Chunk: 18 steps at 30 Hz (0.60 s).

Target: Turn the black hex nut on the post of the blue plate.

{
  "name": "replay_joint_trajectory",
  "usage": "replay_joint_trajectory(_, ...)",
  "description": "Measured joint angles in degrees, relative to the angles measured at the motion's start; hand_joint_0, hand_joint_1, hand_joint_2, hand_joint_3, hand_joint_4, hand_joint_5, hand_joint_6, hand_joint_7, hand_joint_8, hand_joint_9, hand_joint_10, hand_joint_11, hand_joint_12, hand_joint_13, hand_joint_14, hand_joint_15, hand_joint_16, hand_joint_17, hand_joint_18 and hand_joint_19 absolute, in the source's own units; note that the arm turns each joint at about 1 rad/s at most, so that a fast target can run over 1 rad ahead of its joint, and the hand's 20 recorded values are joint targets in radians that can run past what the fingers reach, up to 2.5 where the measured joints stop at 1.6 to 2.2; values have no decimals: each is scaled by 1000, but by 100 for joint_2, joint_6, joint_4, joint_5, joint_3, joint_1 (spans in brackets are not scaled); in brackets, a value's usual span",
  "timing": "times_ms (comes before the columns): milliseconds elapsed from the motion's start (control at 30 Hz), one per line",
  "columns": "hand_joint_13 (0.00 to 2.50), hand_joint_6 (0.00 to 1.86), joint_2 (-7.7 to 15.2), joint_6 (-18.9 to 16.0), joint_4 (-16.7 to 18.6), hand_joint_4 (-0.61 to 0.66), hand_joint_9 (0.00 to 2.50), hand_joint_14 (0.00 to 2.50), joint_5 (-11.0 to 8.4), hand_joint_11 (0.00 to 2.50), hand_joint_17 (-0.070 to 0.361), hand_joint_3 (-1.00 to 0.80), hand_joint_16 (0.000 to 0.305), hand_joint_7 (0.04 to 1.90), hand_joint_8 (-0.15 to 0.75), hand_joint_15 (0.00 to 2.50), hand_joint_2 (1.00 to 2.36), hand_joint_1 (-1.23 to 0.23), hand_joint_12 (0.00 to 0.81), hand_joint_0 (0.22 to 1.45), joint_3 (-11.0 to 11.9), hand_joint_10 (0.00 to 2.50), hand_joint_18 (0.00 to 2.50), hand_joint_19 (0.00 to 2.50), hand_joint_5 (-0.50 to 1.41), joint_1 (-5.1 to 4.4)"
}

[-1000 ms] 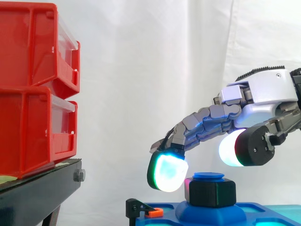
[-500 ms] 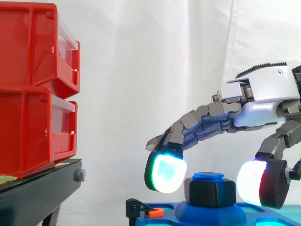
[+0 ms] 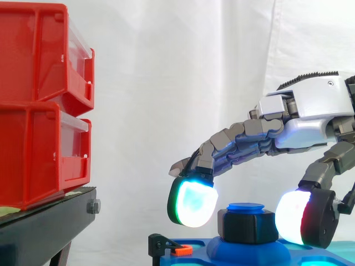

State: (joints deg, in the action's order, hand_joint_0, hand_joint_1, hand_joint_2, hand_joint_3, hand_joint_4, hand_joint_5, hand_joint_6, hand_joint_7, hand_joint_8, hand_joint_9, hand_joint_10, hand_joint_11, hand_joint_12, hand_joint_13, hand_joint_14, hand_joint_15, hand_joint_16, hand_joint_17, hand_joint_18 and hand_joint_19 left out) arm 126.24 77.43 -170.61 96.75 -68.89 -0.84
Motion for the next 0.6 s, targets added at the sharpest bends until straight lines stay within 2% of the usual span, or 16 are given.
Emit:
replay_joint_trajectory(133, 78, 502, -1, 0, 1, 118, 115, 0, -12, 0, 106, -500, 47, 848, 182, 0, 1000, -797, 327, 533, -1, 0, 0, 16, -242, -14)
replay_joint_trajectory(600, 78, 502, 7, 127, 105, 124, 121, 0, -27, 0, 106, -500, 47, 871, 181, 0, 1000, -803, 326, 539, -1, 0, 0, 12, -239, -37)
